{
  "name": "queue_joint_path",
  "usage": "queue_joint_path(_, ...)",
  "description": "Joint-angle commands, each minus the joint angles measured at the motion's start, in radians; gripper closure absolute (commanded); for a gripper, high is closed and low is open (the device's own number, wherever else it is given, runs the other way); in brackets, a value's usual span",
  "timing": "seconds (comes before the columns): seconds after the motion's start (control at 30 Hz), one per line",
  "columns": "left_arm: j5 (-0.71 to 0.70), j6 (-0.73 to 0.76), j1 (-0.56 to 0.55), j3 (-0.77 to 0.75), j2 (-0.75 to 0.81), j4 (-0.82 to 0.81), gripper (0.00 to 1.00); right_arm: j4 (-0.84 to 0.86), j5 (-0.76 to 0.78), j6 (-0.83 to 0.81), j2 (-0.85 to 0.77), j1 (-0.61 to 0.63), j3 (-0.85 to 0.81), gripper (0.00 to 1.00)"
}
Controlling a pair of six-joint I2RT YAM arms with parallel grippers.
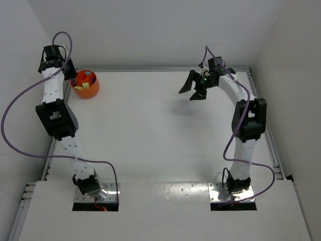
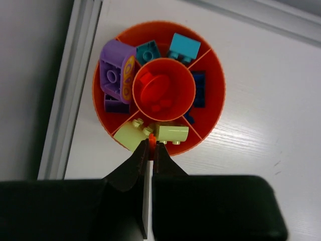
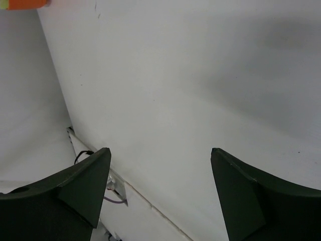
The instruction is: Sort the legos into containers by color
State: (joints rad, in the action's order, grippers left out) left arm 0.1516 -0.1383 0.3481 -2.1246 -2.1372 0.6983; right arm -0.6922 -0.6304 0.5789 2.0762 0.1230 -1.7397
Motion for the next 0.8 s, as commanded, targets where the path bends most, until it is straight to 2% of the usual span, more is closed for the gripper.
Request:
queue_joint_path(0.0, -0.021, 0.026, -0.001, -0.078, -0.016, 0.017, 1.00, 0.014, 0.008, -0.010, -0.008, 0.004, -0.001, 0.19)
queue_joint_path(0.2, 0.000, 0.046, -0.001, -0.144, -0.084, -0.003, 1.00, 0.023, -0.005, -0.001, 0.001, 0.004, 0.019, 0.18)
queue_joint_path(0.4, -0.014, 0.046, -0.001, -0.144, -0.127, -0.037, 1.00, 0.023, -0.014, -0.001, 0.001, 0.004, 0.028, 0.17)
queue_joint_path(0.77, 0.045, 0.037, -0.001, -0.163, -0.190, -0.065, 0.98, 0.033, -0.014, -0.001, 0.001, 0.013, 0.028, 0.16)
